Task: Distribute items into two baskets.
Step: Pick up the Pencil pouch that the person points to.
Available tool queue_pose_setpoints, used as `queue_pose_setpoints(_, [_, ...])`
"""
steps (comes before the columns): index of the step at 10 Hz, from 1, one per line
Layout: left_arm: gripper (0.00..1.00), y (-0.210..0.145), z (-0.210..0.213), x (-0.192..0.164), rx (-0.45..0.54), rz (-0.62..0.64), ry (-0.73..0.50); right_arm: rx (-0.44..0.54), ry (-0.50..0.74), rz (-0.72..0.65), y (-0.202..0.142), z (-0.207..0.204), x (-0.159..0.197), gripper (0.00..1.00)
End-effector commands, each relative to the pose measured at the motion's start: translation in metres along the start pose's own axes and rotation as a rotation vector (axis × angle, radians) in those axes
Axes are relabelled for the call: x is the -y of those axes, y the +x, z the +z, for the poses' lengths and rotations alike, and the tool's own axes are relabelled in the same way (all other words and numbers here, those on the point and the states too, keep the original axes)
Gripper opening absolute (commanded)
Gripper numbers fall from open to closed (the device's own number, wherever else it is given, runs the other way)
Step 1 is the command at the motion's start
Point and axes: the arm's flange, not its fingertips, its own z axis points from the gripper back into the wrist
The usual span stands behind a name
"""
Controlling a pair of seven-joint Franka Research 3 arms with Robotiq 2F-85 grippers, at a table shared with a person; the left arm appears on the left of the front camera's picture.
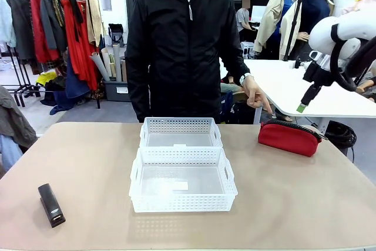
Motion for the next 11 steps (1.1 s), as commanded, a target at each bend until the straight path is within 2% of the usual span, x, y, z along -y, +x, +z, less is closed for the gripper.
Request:
queue_pose_setpoints(1, [1.00, -0.001, -0.001, 0.001, 0.010, -0.008, -0.012, -0.030, -0.027, 0.003, -0.004, -0.015, -0.005, 1.00])
queue_pose_setpoints(5, [1.00, -0.001, -0.001, 0.001, 0.010, -0.008, -0.012, -0.060, 0.030, 0.042, -0.007, -0.040, -0.020, 1.00])
queue_pose_setpoints(11, [1.00, -0.001, -0.001, 0.001, 0.010, -0.008, -0.012, -0.102, 0.042, 0.054, -0.014, -0.071, -0.023, 1.00])
